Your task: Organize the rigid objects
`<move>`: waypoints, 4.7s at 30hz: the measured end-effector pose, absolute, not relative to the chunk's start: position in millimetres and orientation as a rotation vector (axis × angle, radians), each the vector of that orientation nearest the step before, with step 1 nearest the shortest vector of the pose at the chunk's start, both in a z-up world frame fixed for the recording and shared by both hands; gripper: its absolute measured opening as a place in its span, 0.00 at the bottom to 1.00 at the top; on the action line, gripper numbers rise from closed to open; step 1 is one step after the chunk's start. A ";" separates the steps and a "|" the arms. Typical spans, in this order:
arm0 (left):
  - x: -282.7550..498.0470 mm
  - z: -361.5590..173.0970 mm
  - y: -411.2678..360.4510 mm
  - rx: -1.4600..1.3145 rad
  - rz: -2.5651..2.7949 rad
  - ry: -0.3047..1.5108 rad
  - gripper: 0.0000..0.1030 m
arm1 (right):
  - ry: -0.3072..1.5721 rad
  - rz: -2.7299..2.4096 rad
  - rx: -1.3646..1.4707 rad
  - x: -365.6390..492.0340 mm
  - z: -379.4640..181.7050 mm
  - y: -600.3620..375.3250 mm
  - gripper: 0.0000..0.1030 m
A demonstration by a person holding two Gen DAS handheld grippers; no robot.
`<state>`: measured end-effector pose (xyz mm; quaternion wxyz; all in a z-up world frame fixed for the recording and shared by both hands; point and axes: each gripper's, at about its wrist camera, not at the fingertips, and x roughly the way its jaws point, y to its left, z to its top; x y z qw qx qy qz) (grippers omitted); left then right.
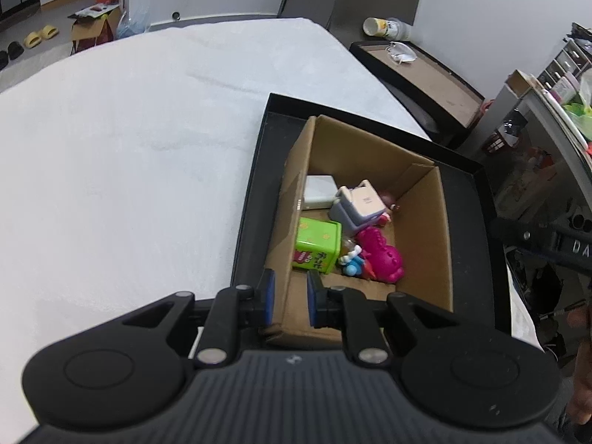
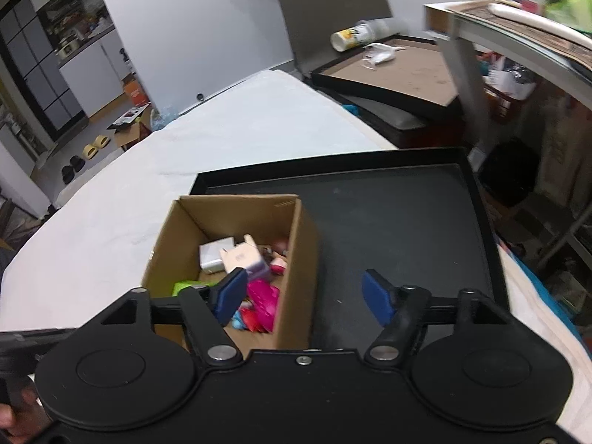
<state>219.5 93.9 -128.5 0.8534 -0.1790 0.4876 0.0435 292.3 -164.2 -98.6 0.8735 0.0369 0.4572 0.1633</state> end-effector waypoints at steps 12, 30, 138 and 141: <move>199.5 -94.3 64.7 -0.335 0.075 0.990 0.44 | 0.932 0.301 0.140 257.7 -82.6 -205.6 1.00; 141.6 -59.4 37.1 -0.233 0.106 0.911 0.83 | 0.880 0.292 0.212 204.9 -63.7 -241.9 1.00; -41.3 19.7 0.3 -0.106 0.043 0.660 0.91 | 0.650 0.341 0.098 29.9 21.0 -243.7 1.00; -42.1 19.8 0.9 -0.108 0.043 0.658 0.91 | 0.651 0.337 0.101 30.7 21.2 -244.1 1.00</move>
